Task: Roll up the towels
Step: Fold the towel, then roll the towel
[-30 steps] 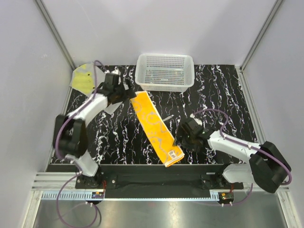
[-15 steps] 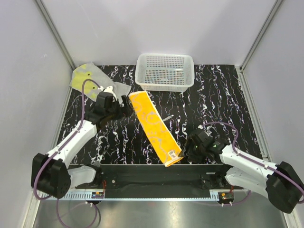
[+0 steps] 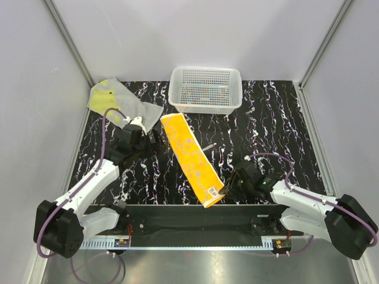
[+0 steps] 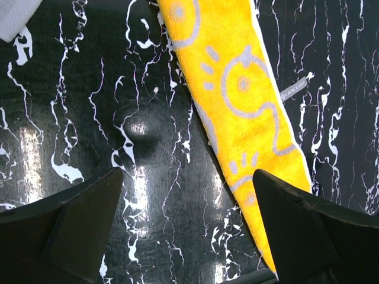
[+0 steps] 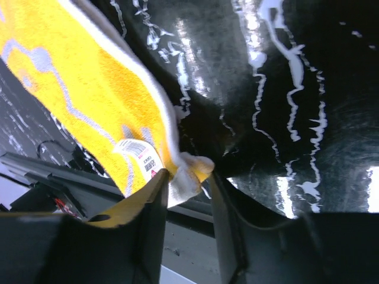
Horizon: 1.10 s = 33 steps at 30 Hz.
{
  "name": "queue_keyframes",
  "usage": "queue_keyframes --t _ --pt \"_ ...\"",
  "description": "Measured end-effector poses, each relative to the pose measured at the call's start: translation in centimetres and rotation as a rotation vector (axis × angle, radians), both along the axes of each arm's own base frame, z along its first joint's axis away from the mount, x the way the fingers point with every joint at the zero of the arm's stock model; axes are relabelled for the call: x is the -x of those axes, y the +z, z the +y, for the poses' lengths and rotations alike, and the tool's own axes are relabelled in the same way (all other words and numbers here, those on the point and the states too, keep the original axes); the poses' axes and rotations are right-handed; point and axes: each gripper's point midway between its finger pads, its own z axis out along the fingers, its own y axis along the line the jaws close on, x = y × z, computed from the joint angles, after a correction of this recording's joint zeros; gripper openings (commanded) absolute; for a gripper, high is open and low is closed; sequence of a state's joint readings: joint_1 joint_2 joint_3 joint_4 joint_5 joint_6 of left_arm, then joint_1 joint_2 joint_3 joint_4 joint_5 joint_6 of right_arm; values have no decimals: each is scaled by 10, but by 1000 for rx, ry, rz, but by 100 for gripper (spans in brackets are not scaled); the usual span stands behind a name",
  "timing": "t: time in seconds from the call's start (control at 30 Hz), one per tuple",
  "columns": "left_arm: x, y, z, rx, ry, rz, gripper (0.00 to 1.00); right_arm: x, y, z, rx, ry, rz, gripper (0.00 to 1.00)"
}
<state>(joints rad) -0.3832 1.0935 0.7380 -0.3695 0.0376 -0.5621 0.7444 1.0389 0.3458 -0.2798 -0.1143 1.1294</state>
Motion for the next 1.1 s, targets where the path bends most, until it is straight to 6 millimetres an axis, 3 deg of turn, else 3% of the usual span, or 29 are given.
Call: queue_keyframes --t 0.1,0.13,0.2,0.37,0.8,1.1 --pt "3 -2 1 1 0 2 99 0 -2 -2 8 -4 0 33" --pt "4 -2 1 3 1 2 99 0 -3 -2 11 -5 1 26" --pt "4 -1 0 5 1 2 99 1 -5 -4 19 -8 0 24" --pt "7 0 0 8 -2 -7 99 2 -6 -8 28 -9 -10 0" --pt "11 2 -1 12 -12 -16 99 13 3 -24 61 -18 -6 0" --pt "18 2 -4 11 -30 -6 99 -4 35 -8 43 -4 -33 0"
